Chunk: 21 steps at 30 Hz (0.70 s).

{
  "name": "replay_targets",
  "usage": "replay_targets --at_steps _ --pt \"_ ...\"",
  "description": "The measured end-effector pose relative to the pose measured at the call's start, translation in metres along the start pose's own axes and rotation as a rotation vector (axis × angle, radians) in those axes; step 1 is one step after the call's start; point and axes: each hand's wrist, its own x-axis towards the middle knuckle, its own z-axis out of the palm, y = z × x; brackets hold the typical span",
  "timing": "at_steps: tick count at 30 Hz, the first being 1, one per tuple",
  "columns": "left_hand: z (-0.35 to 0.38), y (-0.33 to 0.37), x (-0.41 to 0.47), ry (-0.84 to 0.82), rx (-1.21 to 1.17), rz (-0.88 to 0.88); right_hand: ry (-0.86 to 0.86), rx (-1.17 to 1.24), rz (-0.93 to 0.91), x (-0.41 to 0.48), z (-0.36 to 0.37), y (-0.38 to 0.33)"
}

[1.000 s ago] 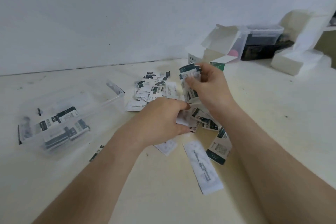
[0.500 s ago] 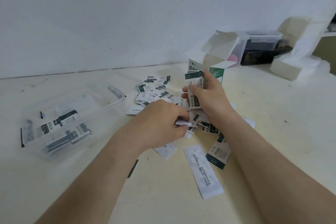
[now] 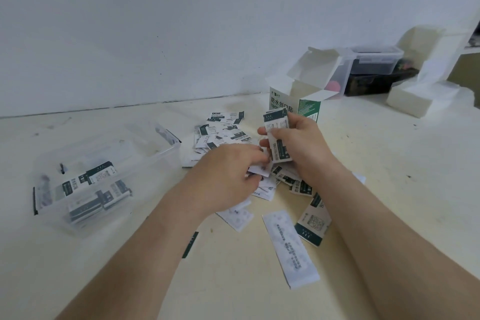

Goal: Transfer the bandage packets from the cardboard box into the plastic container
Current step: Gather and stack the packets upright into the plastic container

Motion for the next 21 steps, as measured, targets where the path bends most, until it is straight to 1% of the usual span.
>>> replay_targets --at_steps 2,5,6,8,11,13,15,17,19,21 --pt "0.003 -0.001 0.003 0.050 0.062 -0.015 -0.012 -0.008 0.041 0.001 0.001 0.002" --pt "0.005 -0.005 0.009 0.108 0.213 -0.027 -0.034 0.059 0.081 0.001 0.002 0.000" --pt "0.005 -0.005 0.011 0.134 0.221 -0.033 -0.036 0.080 0.089 0.000 0.001 0.000" --pt "0.003 -0.007 0.012 0.210 0.160 -0.016 -0.024 0.133 0.109 -0.002 0.001 -0.004" --pt "-0.006 -0.006 0.008 0.479 0.006 0.031 0.025 0.235 0.095 -0.003 -0.002 -0.010" --pt "-0.014 -0.006 0.005 0.642 -0.173 -0.030 0.045 0.226 0.056 -0.004 -0.004 -0.013" --pt "-0.018 -0.008 0.005 0.720 -0.388 -0.137 0.031 0.182 0.035 -0.005 -0.003 -0.012" --pt "-0.019 -0.008 0.004 0.730 -0.621 -0.213 -0.014 0.135 0.022 -0.008 0.002 -0.009" --pt "-0.024 -0.006 0.007 0.700 -0.827 -0.241 -0.094 0.134 0.035 -0.008 0.007 -0.011" --pt "-0.026 -0.005 0.009 0.670 -0.878 -0.269 -0.200 0.208 0.127 -0.012 0.012 -0.017"
